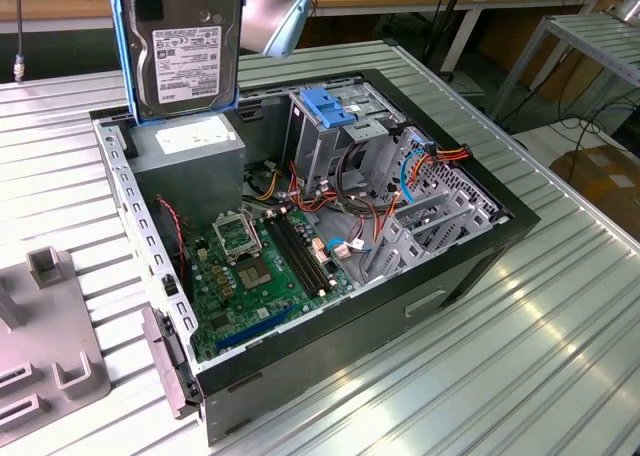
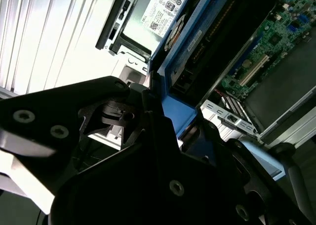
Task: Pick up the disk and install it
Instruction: 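Pick up the disk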
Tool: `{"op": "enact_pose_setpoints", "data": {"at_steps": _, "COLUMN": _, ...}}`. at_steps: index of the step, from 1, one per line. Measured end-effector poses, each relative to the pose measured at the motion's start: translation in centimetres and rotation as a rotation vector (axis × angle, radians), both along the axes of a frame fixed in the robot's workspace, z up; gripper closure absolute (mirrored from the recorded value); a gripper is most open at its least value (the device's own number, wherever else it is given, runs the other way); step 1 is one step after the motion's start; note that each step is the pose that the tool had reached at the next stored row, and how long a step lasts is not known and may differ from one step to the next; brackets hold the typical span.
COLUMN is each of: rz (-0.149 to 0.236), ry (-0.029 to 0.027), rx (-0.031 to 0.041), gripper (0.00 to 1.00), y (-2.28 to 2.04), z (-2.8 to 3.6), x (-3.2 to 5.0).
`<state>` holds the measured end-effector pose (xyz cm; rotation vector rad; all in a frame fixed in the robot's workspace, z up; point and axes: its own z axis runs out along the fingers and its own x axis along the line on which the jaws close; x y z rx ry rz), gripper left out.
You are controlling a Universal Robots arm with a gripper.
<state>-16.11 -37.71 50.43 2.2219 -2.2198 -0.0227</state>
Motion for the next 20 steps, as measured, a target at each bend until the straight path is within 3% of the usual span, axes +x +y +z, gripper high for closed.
{"op": "enact_pose_setpoints", "data": {"at_steps": 9, "rz": 0.000, "ry": -0.0001, "rx": -0.0001, "gripper": 0.63, "y": -0.01, "z": -0.03, "x": 0.29}}
{"op": "enact_pose_setpoints", "data": {"at_steps": 13, "rz": 0.000, "ry": -0.0001, "rx": 0.0000, "gripper": 0.63, "y": -1.19, "z": -0.08, "x": 0.33}}
{"op": "enact_pose_setpoints", "data": {"at_steps": 15, "rz": 0.000, "ry": -0.0002, "rx": 0.0000, "gripper": 0.63, "y": -2.52, "z": -0.22, "x": 0.36}}
{"op": "enact_pose_setpoints", "data": {"at_steps": 16, "rz": 0.000, "ry": -0.0001, "rx": 0.0000, "gripper": 0.63, "y": -2.94, "z": -0.31, "x": 0.41}}
{"op": "enact_pose_setpoints", "data": {"at_steps": 20, "rz": 0.000, "ry": -0.0001, "rx": -0.0003, "gripper": 0.63, "y": -3.33, "z": -0.64, "x": 1.27}}
